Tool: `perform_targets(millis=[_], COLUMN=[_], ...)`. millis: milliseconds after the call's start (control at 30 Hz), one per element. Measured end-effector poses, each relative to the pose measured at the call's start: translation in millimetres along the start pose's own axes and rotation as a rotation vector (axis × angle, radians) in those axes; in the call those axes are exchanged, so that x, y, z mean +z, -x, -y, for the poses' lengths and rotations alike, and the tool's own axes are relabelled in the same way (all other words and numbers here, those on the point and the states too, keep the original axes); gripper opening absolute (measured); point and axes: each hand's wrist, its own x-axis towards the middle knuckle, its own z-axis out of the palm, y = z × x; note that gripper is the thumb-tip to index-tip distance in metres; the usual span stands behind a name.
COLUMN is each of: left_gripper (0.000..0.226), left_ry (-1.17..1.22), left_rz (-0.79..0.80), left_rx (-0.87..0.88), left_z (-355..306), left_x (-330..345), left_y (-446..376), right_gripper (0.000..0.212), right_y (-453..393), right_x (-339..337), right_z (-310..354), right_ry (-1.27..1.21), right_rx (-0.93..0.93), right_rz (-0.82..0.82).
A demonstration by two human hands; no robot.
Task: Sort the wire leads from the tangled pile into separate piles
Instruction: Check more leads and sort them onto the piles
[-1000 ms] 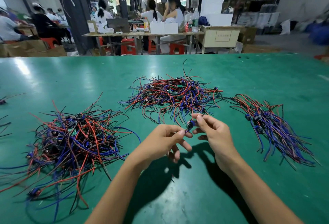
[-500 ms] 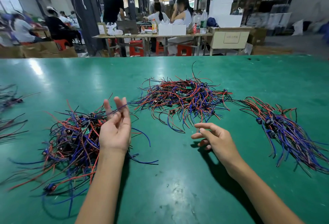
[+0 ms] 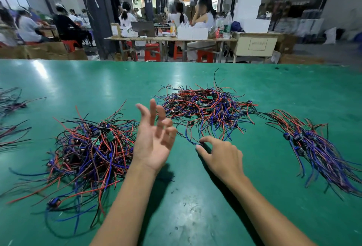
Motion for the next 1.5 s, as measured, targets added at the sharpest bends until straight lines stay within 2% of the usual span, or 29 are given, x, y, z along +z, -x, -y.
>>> perform_targets(millis=[67, 133, 200, 300, 433, 533, 600, 667, 733, 833, 933, 1033, 1133, 1333, 1500], left_gripper=[0.027, 0.015, 0.012, 0.012, 0.022, 0.02, 0.015, 0.016, 0.018, 0.018, 0.019, 0.02, 0.019, 0.016, 0.015], left_ry=[-0.295, -0.697, -0.917, -0.86, -0.692, -0.764, -0.756, -0.719, -0.724, -0.882, -1.118, -1.242, -1.289, -1.241, -1.305], left_rz=[-0.071, -0.17, -0.282, -0.383, -0.402, -0.347, -0.287, -0.233, -0.162, -0.005, 0.151, 0.246, 0.262, 0.171, 0.173], left_rx=[-0.029, -0.001, 0.033, -0.066, -0.133, -0.185, -0.221, -0.224, -0.224, -0.18, -0.121, -0.065, -0.028, -0.037, -0.083], left_z=[13, 27, 40, 51, 50, 48, 49, 47, 44, 35, 29, 29, 31, 29, 30], left_x=[3, 1, -5, -11, -12, -15, -15, -16, -16, -14, -9, -3, 0, 0, -1], left_y=[1, 0, -3, -7, -13, -11, -8, -7, -7, -4, 2, 6, 8, 8, 7], right_gripper=[0.03, 0.027, 0.024, 0.018, 0.017, 0.02, 0.026, 0.046, 0.06, 0.054, 0.048, 0.033, 0.016, 0.008, 0.006], right_y=[-4, -3, 3, 14, 41, 54, 61, 65, 61, 48, 37, 35, 35, 33, 29], right_x=[3, 6, 5, -2, -11, -22, -26, -30, -32, -31, -36, -47, -52, -52, -51], right_z=[1, -2, -5, -3, 5, 8, 8, 8, 6, 2, 2, 0, -3, -1, -1], right_ry=[-0.032, -0.048, -0.129, -0.27, -0.238, -0.182, -0.222, -0.282, -0.354, -0.573, -0.911, -1.147, -1.166, -1.405, -1.571], right_rx=[-0.005, -0.032, -0.046, -0.07, -0.241, -0.369, -0.418, -0.343, -0.191, 0.053, 0.247, 0.241, 0.218, 0.321, 0.381], right_rz=[-0.022, -0.045, -0.08, -0.183, -0.197, -0.167, -0.08, 0.043, 0.134, 0.168, 0.189, 0.2, 0.169, 0.111, 0.075])
